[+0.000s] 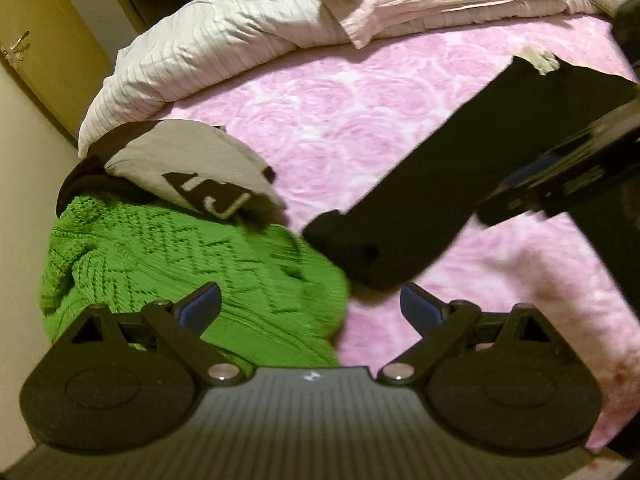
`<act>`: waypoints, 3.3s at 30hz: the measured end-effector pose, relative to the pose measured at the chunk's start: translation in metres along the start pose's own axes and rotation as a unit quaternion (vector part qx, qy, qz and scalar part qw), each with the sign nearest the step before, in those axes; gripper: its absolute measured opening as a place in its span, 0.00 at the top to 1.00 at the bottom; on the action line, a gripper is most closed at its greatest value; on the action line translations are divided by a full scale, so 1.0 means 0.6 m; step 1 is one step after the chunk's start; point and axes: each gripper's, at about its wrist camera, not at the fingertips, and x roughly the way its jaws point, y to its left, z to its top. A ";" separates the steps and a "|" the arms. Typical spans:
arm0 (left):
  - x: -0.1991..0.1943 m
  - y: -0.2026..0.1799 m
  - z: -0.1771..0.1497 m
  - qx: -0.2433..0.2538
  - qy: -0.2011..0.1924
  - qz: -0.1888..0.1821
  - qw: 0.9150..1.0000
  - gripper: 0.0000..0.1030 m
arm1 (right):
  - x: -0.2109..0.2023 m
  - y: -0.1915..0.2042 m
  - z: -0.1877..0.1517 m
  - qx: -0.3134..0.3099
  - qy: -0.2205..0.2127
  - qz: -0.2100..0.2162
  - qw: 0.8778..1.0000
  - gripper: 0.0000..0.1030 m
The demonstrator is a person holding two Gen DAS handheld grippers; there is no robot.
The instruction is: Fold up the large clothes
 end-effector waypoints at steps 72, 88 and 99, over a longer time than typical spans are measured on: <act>0.146 -0.695 0.367 0.150 -0.025 -0.151 0.977 0.09 | -0.547 -0.822 -0.274 0.365 -0.238 -0.342 0.832 0.54; 0.184 -0.954 0.471 0.218 -0.030 -0.168 0.961 0.09 | -0.752 -1.126 -0.415 0.468 -0.334 -0.382 0.724 0.54; 0.157 -0.930 0.463 0.211 -0.021 -0.158 0.964 0.09 | -0.797 -1.072 -0.336 0.403 -0.360 -0.400 0.740 0.96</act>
